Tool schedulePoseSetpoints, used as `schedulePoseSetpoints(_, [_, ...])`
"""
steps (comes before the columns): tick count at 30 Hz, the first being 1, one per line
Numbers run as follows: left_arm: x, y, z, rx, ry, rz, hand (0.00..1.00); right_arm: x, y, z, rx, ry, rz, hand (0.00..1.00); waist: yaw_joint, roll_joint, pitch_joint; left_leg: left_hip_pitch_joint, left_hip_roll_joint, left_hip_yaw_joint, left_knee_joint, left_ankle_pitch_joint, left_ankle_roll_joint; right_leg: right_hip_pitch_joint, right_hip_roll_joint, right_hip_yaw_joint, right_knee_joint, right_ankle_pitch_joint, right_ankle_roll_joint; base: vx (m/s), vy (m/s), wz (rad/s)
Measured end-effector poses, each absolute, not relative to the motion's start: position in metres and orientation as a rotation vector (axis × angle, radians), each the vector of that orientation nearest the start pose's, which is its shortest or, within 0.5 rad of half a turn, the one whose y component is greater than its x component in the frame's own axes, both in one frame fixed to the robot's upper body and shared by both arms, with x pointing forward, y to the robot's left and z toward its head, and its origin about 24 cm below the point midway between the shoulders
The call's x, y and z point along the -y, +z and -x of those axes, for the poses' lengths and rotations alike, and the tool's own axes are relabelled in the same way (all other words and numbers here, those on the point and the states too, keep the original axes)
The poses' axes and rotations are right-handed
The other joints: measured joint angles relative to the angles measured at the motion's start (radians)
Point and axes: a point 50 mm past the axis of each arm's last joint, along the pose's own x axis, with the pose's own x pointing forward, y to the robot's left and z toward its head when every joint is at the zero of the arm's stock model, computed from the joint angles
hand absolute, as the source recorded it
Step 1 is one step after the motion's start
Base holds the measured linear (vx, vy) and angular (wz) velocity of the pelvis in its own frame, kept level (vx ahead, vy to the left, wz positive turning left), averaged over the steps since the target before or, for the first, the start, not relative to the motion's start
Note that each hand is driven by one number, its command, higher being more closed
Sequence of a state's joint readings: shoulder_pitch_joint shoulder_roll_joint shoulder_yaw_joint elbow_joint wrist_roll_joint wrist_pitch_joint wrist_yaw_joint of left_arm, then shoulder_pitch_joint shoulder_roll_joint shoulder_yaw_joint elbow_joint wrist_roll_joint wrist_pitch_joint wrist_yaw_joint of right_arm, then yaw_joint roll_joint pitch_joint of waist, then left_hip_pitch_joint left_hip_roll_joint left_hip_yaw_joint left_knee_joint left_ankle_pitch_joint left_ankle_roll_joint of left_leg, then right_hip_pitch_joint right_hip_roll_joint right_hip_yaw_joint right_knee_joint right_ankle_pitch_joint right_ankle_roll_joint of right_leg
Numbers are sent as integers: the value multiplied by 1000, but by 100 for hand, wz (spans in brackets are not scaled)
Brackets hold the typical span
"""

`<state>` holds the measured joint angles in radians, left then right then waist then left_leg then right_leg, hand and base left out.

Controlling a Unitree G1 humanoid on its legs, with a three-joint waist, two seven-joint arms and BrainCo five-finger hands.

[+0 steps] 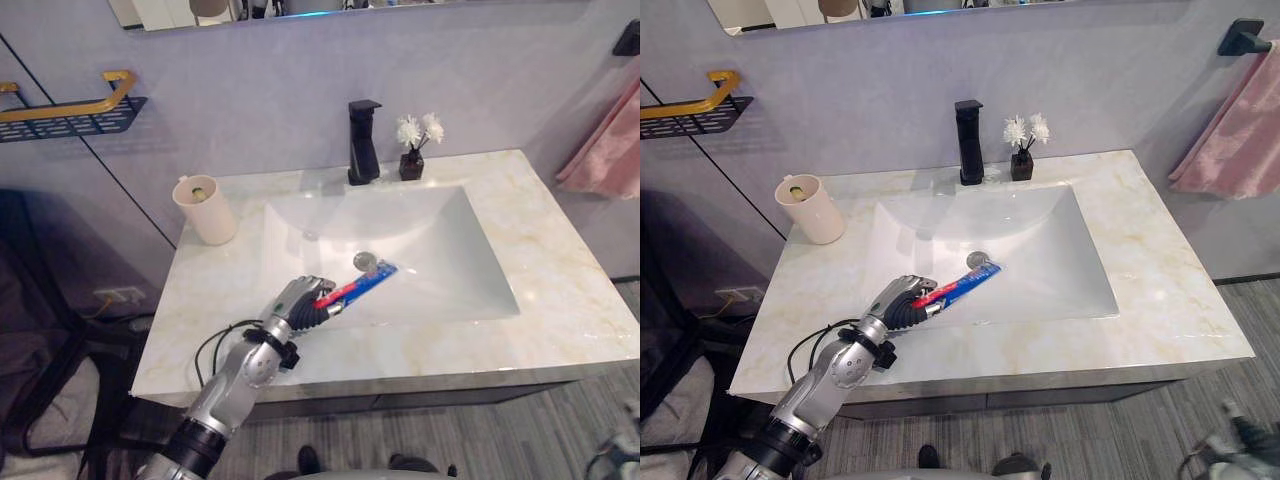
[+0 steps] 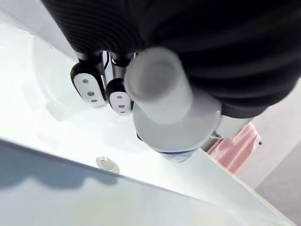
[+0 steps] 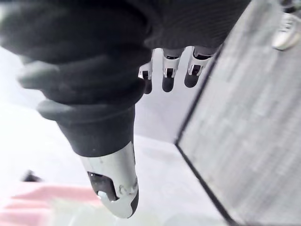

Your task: Organize washtable

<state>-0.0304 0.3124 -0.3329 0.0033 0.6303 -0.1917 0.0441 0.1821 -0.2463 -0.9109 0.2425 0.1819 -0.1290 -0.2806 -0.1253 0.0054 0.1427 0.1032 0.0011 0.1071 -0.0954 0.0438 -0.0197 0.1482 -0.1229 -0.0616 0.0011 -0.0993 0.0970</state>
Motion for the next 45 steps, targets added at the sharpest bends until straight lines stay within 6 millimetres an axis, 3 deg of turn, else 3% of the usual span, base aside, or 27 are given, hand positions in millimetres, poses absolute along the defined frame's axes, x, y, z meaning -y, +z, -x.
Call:
schedulePoseSetpoints(3, [-124, 57, -234, 292, -322, -836, 100, 401, 109, -122, 292, -1176, 195, 0, 2, -4, 0, 2, 1, 6, 0, -2, 0, -10, 2, 11, 11, -1, 1, -44, -12, -10])
schedulePoseSetpoints(4, [-129, 64, -235, 309, -285, -796, 100, 390, 145, -139, 473, -1088, 226, 0, 6, -4, 0, 2, 1, 5, 0, -2, 0, -11, 1, 11, 15, -1, 2, -75, -1, -1])
schedulePoseSetpoints(7, [-138, 83, -237, 366, -200, -747, 100, 355, 202, -169, 774, -854, 240, 0, 22, 0, -5, 2, 1, 5, 0, -1, 0, -12, 1, 11, 16, 2, 6, -59, 0, 0])
schedulePoseSetpoints(8, [-140, 87, -237, 382, -180, -728, 100, 346, 213, -174, 841, -791, 225, 0, 28, -1, -7, 1, 1, 5, 0, -1, 0, -12, 1, 11, 16, 3, 7, -44, 1, 2])
schedulePoseSetpoints(9, [-142, 96, -235, 416, -143, -686, 100, 324, 232, -186, 963, -648, 173, 0, 34, -5, -13, 1, 0, 3, 0, 0, 1, -12, 1, 9, 16, 3, 7, -22, 0, 3])
schedulePoseSetpoints(12, [-142, 111, -231, 482, -84, -611, 100, 273, 253, -212, 1103, -348, 16, 0, 56, -17, -35, 1, -3, -1, 0, 3, 5, -11, -2, 7, 17, 3, 7, 3, -1, 3])
schedulePoseSetpoints(19, [-139, 128, -232, 575, 53, -495, 100, 174, 239, -261, 954, 54, -180, 0, 94, -25, -41, 1, -15, -38, 1, 11, 15, 5, -13, -43, 25, 3, 7, -3, -9, 16])
schedulePoseSetpoints(26, [-126, 139, -233, 635, 64, -448, 100, 117, 201, -283, 695, 203, -342, 0, 112, -24, -41, 1, -29, -54, 0, 20, 25, 7, -26, -64, 35, 3, 7, -40, 5, 8])
schedulePoseSetpoints(38, [-99, 150, -233, 709, -32, -472, 100, 65, 156, -293, 368, 446, -566, 0, 111, -23, -42, -13, -38, -65, -2, 41, 29, -4, -35, -79, 36, 5, 8, -41, 2, 3])
schedulePoseSetpoints(45, [-86, 141, -242, 683, -144, -534, 100, 50, 147, -296, 242, 534, -744, 0, 110, -15, -49, -27, -37, -63, -1, 51, 29, -14, -29, -76, 30, 21, 5, 0, 0, 0])
